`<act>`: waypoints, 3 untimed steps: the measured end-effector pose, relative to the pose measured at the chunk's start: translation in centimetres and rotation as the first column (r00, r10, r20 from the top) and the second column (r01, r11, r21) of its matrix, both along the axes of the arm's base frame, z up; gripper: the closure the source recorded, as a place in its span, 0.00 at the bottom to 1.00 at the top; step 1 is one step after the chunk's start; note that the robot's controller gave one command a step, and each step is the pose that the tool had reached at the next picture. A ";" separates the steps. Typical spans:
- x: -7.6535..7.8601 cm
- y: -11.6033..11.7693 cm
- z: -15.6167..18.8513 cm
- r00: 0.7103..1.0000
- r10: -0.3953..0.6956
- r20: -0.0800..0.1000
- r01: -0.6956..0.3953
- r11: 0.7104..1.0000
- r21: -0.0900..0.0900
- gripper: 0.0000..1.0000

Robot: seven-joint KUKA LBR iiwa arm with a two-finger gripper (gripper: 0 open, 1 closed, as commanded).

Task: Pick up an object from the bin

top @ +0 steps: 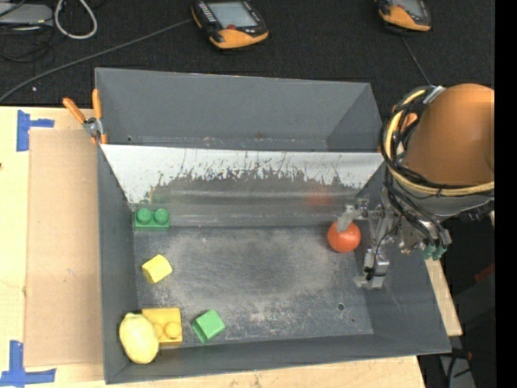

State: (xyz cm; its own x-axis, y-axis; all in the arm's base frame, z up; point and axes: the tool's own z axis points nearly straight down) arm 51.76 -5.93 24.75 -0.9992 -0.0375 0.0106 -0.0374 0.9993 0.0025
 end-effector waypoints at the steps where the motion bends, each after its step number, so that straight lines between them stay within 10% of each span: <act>1: 1.7 1.4 -3.5 0.999 0.052 0.016 -0.052 0.999 -0.002 0.00; 2: -0.2 -0.3 -6.2 0.996 -0.091 0.003 0.091 0.996 -0.001 0.00; 3: 1.3 2.5 -1.7 0.981 -0.192 0.008 0.192 0.981 0.000 0.00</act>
Offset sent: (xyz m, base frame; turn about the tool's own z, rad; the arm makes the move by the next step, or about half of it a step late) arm -0.0250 -0.0263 -0.0547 0.2473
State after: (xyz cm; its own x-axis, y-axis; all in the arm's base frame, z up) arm 53.08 -3.44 23.07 -0.9879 0.1548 0.0022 0.1548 0.9880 0.0017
